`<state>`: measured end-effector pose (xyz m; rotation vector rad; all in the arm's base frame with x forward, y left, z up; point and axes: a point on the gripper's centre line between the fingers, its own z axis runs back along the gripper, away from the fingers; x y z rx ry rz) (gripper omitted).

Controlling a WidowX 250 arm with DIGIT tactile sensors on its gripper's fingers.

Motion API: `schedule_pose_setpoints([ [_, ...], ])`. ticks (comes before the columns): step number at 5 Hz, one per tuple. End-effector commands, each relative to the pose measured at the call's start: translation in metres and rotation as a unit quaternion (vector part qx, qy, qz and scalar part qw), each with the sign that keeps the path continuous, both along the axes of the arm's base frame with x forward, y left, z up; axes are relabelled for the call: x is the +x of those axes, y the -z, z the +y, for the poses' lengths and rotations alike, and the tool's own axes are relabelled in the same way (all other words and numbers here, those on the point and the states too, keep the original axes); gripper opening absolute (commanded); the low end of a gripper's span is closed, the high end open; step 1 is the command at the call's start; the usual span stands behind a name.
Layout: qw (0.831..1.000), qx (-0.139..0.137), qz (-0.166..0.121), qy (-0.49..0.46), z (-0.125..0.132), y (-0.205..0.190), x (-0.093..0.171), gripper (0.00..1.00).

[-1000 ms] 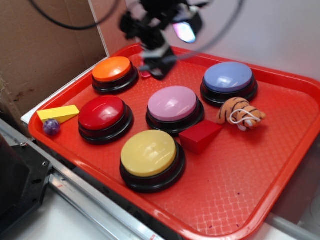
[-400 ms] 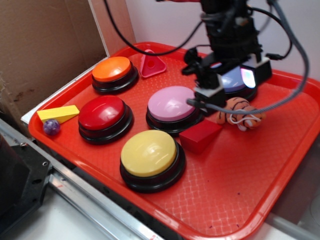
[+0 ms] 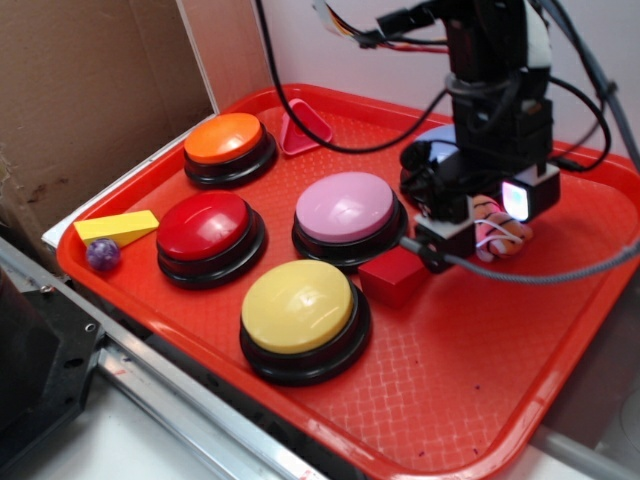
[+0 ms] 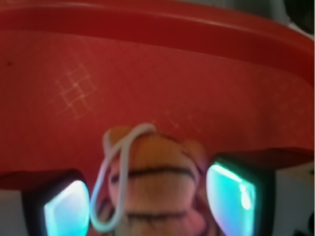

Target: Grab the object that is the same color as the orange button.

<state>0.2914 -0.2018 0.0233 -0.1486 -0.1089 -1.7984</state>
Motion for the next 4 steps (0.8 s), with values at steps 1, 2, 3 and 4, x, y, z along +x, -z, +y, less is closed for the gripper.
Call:
schedule_pose_setpoints([
  [1, 1.0, -0.028, -0.005, -0.009, -0.006, -0.005, -0.012, 0.0],
  [2, 0.999, -0.042, -0.015, -0.028, 0.002, -0.016, -0.014, 0.0],
  [3, 0.992, -0.017, -0.037, -0.117, 0.009, -0.045, -0.018, 0.0],
  [4, 0.97, 0.043, -0.029, -0.237, 0.017, -0.082, -0.023, 0.0],
])
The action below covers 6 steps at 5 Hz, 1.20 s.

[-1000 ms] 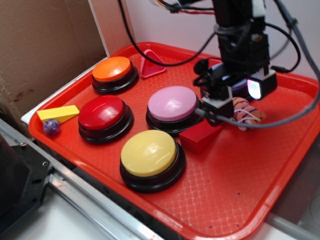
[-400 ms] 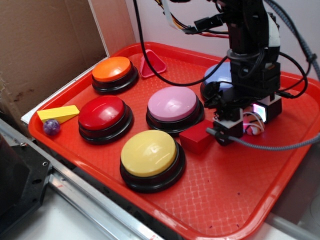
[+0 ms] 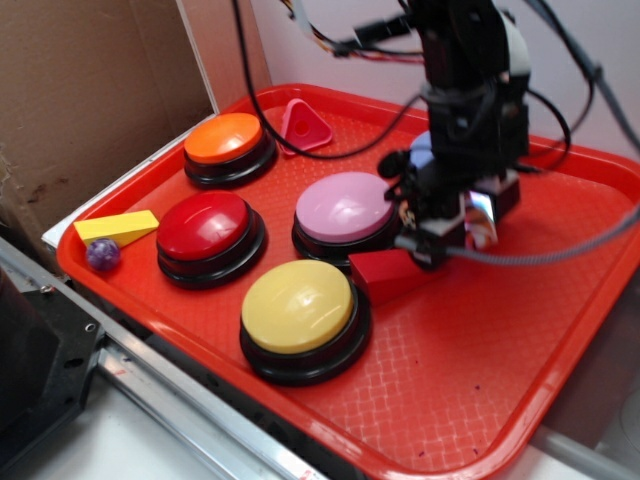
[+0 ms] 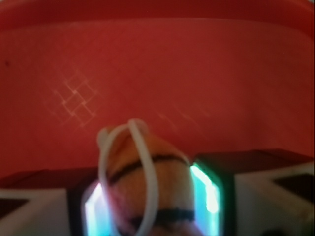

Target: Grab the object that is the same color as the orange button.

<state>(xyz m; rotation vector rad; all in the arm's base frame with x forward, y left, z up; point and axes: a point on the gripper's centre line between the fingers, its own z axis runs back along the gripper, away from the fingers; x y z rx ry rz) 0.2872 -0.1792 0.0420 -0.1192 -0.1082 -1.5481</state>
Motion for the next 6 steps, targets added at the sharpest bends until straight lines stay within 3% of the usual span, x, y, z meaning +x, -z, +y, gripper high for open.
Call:
schedule_pose_setpoints([
  [1, 0.97, 0.049, -0.02, -0.236, 0.012, -0.095, -0.03, 0.0],
  [2, 0.934, 0.04, 0.009, -0.355, 0.049, -0.128, -0.042, 0.0],
  [3, 0.883, 0.018, 0.024, -0.468, 0.084, -0.15, -0.054, 0.0],
  [4, 0.818, 0.003, 0.005, -0.575, 0.102, -0.164, -0.069, 0.0],
  [5, 0.74, 0.009, -0.018, -0.672, 0.117, -0.17, -0.078, 0.0],
  [6, 0.713, 0.015, 0.006, -0.701, 0.117, -0.165, -0.071, 0.0],
])
